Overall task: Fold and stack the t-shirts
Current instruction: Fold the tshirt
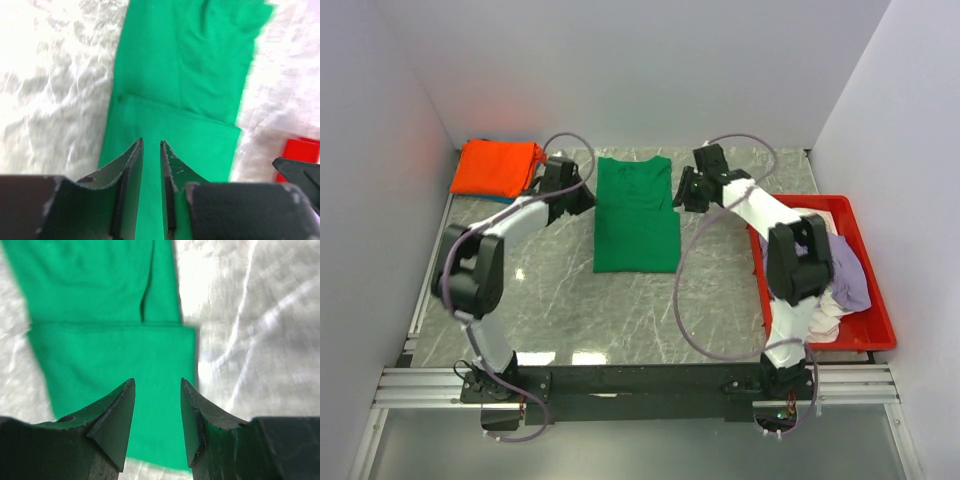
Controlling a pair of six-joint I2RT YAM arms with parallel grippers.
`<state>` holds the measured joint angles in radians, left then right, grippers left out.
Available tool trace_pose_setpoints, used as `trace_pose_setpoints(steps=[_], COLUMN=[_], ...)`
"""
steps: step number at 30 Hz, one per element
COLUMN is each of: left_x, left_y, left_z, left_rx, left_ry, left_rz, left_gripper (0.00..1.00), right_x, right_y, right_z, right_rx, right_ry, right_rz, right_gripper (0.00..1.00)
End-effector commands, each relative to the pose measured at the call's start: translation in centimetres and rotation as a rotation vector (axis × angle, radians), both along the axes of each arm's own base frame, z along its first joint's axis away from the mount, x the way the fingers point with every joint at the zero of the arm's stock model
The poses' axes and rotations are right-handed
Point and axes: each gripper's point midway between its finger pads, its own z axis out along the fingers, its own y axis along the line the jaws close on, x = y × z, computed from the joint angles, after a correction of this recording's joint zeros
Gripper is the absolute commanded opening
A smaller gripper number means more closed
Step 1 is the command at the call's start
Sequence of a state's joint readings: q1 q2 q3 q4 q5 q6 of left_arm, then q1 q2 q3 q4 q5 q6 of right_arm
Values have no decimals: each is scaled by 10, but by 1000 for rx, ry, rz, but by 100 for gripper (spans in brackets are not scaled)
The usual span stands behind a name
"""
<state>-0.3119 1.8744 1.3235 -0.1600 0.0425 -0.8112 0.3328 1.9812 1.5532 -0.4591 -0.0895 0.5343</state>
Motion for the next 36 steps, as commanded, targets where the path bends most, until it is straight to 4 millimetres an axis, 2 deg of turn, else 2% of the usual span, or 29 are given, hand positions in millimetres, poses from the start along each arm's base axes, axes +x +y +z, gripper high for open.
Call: trace_pose_setpoints(steps=[1,2,3,5,6,7,8,9,11,12,13,15,21,30,36], left_x=[-28,-36,-56,-74,-81,-98,-103,-120,-130,-141,-144,-151,-160,-163,-165], left_y=[9,9,10,9,6,9,9,9,9,10,9,8,10,3,2], left_z=[13,11,1,-6,1,-17,-18,-28,-31,-34,-35,-35,-42,-59,-70], left_rx=[-58,-79,-89,-110,-125,-118,-133,-144,-161,-171,-177,-188,-185,-213,-188], left_ry=[-33,-28,-2,5,-20,19,11,35,24,31,32,27,27,57,82], left_rz=[53,61,52,39,25,21,14,-7,-20,-37,-45,-58,-67,-77,-66], left_gripper=[27,27,28,29,29,29,30,30,30,30,31,31,36,38,44], right_x=[-23,-32,-54,-71,-80,-99,-108,-127,-138,-151,-154,-161,-168,-162,-160], right_y=[-2,-1,-4,-2,-3,-4,-5,-8,-1,-3,3,2,3,-2,0], right_z=[33,31,21,18,28,8,15,-5,-6,-20,-20,-33,-47,-54,-63], right_rx=[79,98,112,147,168,172,192,188,235,238,261,263,338,386,395], right_ry=[-72,-66,-38,-49,-77,-47,-73,-34,-48,-15,-23,-18,-14,-37,-17], right_rz=[6,1,6,7,10,1,-2,-1,-1,-4,1,-15,-89,-194,-205], right_gripper=[49,48,48,47,47,47,47,47,47,47,47,47,46,46,45])
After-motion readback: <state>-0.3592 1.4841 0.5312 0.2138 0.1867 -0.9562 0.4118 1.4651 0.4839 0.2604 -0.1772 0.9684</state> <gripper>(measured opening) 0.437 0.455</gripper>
